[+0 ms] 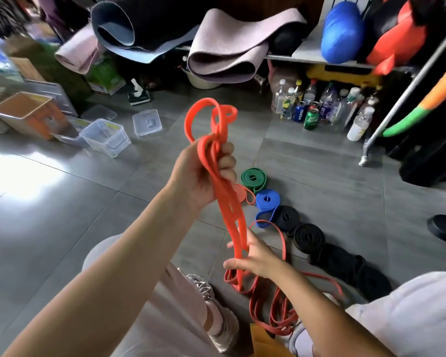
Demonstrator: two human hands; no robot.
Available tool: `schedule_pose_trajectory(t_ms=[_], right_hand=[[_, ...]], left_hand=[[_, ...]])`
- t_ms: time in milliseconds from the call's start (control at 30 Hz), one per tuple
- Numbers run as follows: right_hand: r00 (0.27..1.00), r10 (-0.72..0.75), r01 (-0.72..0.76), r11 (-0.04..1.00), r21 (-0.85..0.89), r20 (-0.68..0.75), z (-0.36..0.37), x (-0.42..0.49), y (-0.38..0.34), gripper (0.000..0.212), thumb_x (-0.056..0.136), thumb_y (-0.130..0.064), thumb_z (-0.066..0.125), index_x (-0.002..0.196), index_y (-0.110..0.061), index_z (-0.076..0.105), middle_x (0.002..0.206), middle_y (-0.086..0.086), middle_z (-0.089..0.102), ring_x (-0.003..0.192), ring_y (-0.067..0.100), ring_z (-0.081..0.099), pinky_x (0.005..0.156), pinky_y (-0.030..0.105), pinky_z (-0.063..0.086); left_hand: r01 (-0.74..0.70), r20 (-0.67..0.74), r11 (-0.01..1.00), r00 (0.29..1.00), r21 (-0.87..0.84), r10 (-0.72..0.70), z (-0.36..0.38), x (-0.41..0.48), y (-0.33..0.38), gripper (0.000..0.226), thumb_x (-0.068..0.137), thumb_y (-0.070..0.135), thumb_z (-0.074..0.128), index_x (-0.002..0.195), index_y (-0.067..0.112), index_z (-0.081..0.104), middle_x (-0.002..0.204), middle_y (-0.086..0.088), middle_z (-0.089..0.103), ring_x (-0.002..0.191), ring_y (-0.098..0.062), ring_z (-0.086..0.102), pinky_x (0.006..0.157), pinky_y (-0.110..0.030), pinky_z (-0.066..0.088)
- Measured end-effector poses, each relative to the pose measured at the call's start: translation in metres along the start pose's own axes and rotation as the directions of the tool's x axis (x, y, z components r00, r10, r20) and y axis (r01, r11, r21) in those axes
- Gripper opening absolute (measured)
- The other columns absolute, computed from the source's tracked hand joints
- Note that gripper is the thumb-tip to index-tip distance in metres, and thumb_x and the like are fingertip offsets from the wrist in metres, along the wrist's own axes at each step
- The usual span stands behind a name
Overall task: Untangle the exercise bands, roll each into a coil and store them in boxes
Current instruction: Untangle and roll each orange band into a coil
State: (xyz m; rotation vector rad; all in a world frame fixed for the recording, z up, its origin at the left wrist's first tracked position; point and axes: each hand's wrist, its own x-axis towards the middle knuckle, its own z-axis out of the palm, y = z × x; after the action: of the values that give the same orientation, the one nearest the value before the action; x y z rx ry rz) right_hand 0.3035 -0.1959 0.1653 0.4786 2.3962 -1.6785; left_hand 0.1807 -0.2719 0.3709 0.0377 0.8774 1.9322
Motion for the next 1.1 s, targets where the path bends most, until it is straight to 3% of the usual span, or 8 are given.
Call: schedule_pose_trajectory(t_ms=[133,233,400,533,667,833,1000,1100], right_hand=[[0.980,0.167,-0.181,0.975,-0.128,-0.112,0.009,-0.006,0.032,0.010,0.080,-0.025,0.066,0.086,-0.033,0.063,0.075,-0.008,0.065,0.073,0.011,0.062,0.076,0.031,0.052],[0.929,0.300,-0.318,0.947,-0.052,-0.219,-0.014,-0.015,0.049,0.014,0.092,-0.027,0.056,0.080,-0.023,0.062,0.071,-0.010,0.065,0.069,0.009,0.064,0.065,0.033,0.057],[0.946,0.137,-0.088,0.981,0.174,-0.295,-0.060,-0.012,-0.019,0.018,0.092,-0.028,0.057,0.084,-0.014,0.067,0.073,0.001,0.073,0.066,0.016,0.071,0.056,0.038,0.059],[0.912,-0.095,0.147,0.984,0.101,-0.399,-0.085,-0.017,-0.089,0.039,0.091,-0.005,0.053,0.070,-0.036,0.066,0.061,-0.007,0.067,0.056,0.010,0.068,0.049,0.027,0.057],[0.881,-0.255,0.211,0.966,-0.151,-0.399,-0.094,-0.022,-0.140,0.017,0.088,-0.007,0.052,0.075,-0.017,0.057,0.076,0.018,0.068,0.075,0.036,0.067,0.072,0.051,0.054],[0.938,-0.258,0.325,0.883,0.338,-0.230,-0.102,-0.024,-0.135,0.025,0.086,0.004,0.059,0.098,-0.017,0.058,0.088,0.006,0.069,0.084,0.023,0.070,0.079,0.036,0.058],[0.842,0.222,-0.025,0.927,0.375,-0.492,-0.069,-0.003,-0.030,0.032,0.085,0.006,0.052,0.115,-0.003,0.058,0.092,0.008,0.068,0.081,0.020,0.063,0.074,0.031,0.052],[0.880,0.367,-0.242,0.893,0.379,-0.302,-0.014,0.000,0.017,0.052,0.084,-0.005,0.059,0.134,-0.011,0.044,0.134,0.013,0.050,0.119,0.024,0.052,0.098,0.035,0.043]], left_hand=[[-0.086,0.052,0.996,0.995,-0.032,0.087,0.008,-0.004,0.024,0.018,0.070,0.019,0.043,0.058,0.015,0.055,0.058,0.006,0.048,0.039,-0.005,0.036,0.037,-0.013,0.028],[-0.140,-0.090,0.966,0.983,0.216,0.163,-0.004,0.003,0.034,0.020,0.087,0.024,0.043,0.071,0.018,0.052,0.060,0.005,0.051,0.038,-0.007,0.038,0.038,-0.014,0.030],[-0.048,-0.163,0.807,0.971,0.589,0.176,-0.038,0.018,-0.006,0.018,0.095,0.027,0.052,0.087,0.013,0.060,0.061,-0.001,0.063,0.034,-0.006,0.039,0.034,-0.011,0.028],[-0.122,-0.018,0.536,0.968,0.835,0.250,-0.067,0.017,-0.054,0.009,0.086,0.016,0.066,0.087,0.014,0.058,0.062,0.007,0.062,0.045,0.004,0.050,0.043,-0.012,0.040],[-0.099,0.067,0.549,0.995,0.830,0.078,-0.085,0.011,-0.078,0.073,0.057,0.030,0.084,0.115,0.002,0.051,0.091,-0.005,0.062,0.070,-0.001,0.058,0.061,-0.017,0.051],[-0.157,-0.055,0.583,0.943,0.797,0.329,-0.080,0.016,-0.080,0.009,0.070,0.012,0.072,0.071,0.016,0.064,0.050,0.008,0.059,0.043,-0.003,0.052,0.042,-0.017,0.042],[-0.198,-0.034,0.690,0.951,0.696,0.307,-0.078,0.022,-0.077,0.034,0.085,0.005,0.062,0.060,0.026,0.070,0.050,0.004,0.058,0.040,-0.006,0.048,0.039,-0.017,0.039],[-0.182,-0.071,0.742,0.953,0.645,0.296,-0.073,0.020,-0.075,0.032,0.085,0.011,0.062,0.057,0.023,0.068,0.050,0.002,0.057,0.035,-0.008,0.045,0.034,-0.015,0.032]])
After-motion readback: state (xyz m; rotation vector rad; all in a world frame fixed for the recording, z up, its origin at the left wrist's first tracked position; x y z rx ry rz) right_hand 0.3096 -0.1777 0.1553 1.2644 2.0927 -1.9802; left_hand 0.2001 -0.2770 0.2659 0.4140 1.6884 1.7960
